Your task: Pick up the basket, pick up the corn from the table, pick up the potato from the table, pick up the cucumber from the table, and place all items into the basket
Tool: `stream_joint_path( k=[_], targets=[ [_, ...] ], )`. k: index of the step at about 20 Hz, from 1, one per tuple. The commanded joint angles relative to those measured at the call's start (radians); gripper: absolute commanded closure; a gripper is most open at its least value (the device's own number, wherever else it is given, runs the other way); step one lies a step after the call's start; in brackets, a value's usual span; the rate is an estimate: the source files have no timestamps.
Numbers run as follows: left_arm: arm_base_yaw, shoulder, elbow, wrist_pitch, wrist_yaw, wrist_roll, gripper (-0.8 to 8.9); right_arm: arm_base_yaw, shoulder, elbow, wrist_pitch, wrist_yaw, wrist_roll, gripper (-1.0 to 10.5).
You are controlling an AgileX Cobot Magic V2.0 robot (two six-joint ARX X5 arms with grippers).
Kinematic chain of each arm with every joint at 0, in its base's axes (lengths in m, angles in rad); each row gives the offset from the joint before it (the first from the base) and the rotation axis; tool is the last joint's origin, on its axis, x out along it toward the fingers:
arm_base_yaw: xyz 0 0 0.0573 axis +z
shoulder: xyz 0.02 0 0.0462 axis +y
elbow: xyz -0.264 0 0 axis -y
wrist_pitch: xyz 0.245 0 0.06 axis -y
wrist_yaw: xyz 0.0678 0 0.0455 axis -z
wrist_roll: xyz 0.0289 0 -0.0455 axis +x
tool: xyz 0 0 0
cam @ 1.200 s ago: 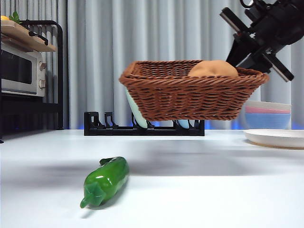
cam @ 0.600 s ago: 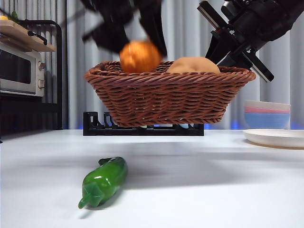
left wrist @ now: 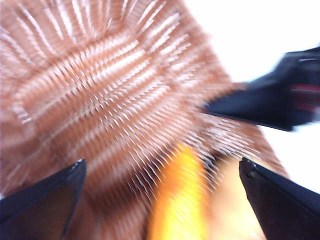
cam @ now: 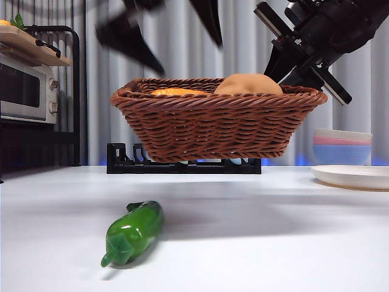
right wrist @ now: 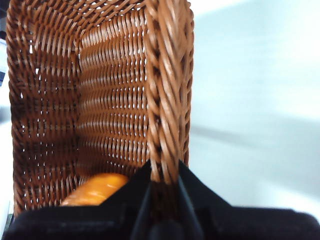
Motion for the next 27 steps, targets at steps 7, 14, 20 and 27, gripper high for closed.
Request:
stream_joint_path(
  k=[7,14,20,27],
  targets=[
    [-0.104,-0.402,0.033,-0.44,-0.024,-0.014,1.81,-0.1,0.001,0.013,0.079,-0.013,0.015,9.6],
    [-0.345,-0.406,-0.267,-0.387,-0.241,-0.238,1.88,-0.157,0.001,0.018,0.079,-0.021,0.018,9.6],
    [-0.304,-0.266,-0.498,-0.108,-0.238,-0.294,1.89,-0.163,0.001,0.032,0.072,-0.021,0.018,9.6],
    [-0.157,-0.002,-0.499,0.103,-0.077,-0.233,1.89,-0.17,0.001,0.058,0.069,-0.046,0.018,9.6]
  ],
)
